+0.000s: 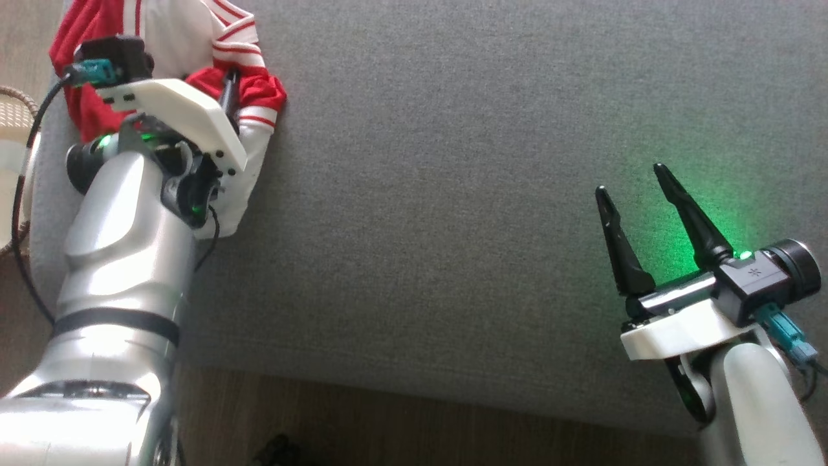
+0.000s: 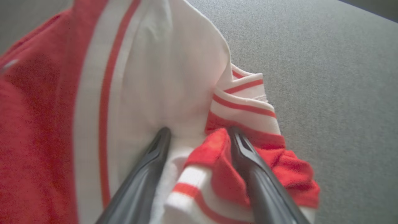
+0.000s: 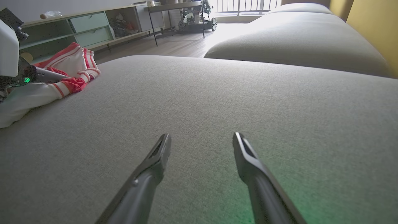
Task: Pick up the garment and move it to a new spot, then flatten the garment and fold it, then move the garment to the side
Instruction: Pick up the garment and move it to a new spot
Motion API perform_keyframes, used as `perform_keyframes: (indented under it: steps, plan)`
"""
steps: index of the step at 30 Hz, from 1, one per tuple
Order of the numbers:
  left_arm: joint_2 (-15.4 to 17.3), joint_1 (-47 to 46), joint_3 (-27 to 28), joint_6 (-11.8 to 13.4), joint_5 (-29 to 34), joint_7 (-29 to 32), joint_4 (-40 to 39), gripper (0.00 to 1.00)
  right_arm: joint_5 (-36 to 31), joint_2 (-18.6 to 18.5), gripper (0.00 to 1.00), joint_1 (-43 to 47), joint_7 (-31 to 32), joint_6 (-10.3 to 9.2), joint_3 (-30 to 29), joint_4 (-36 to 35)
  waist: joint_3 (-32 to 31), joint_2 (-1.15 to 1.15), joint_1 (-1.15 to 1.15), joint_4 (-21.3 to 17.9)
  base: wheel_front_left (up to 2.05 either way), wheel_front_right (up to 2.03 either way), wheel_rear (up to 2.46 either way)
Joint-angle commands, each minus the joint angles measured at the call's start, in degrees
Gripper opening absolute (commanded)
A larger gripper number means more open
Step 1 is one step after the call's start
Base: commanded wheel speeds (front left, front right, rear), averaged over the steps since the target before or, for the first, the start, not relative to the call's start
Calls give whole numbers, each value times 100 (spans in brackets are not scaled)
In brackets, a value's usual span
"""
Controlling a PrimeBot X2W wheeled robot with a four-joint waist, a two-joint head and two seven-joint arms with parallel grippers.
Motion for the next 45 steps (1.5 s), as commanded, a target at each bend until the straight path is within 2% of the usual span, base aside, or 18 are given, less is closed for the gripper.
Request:
perform_keyframes:
  steps: [1,5,6,7,8,13,16,27,31,38,45]
  plan:
    - [163,-80,31,-20,23,-15,34,100,-26,-19,100,-28,-54,-2,107,-184,46,0,0,-5,0,0,0]
    - [134,-176,-32,-58,18,-166,330,100,-19,-25,100,-35,-54,-2,101,-167,115,0,0,-8,0,0,0]
    - [136,-204,-50,-67,25,-234,379,95,-17,-26,100,-45,-54,-2,102,-158,118,0,0,-12,0,0,0]
    - [142,-227,-67,-75,36,-335,413,33,-14,-25,100,-57,-54,-2,105,-148,115,0,0,-19,0,0,0]
    - [148,-248,-87,-80,51,-458,432,0,-11,-22,100,-68,-54,-2,109,-135,98,0,0,-27,0,0,0]
    - [216,-308,-183,-119,149,-1399,301,0,14,23,100,-84,-54,-2,130,-79,-102,0,0,-96,0,0,0]
    - [253,-283,-277,-120,256,-1735,98,0,44,63,100,-56,-54,-2,117,-39,-278,0,0,-129,0,0,0]
    - [444,63,-568,-184,537,-1895,-1793,0,233,175,100,16,-54,-2,257,106,-1101,0,0,-424,0,0,0]
    - [472,201,-685,-235,395,-1756,-2638,0,455,182,100,0,-54,-2,364,108,-1326,0,0,-713,0,0,0]
    - [525,333,-1024,-272,99,-1018,-4020,0,727,184,100,-55,-54,-2,402,31,-1492,0,0,-1378,0,0,0]
    - [540,337,-1400,-278,60,-474,-4628,0,915,184,100,-262,-54,-2,451,-32,-1330,0,0,-2268,0,0,0]
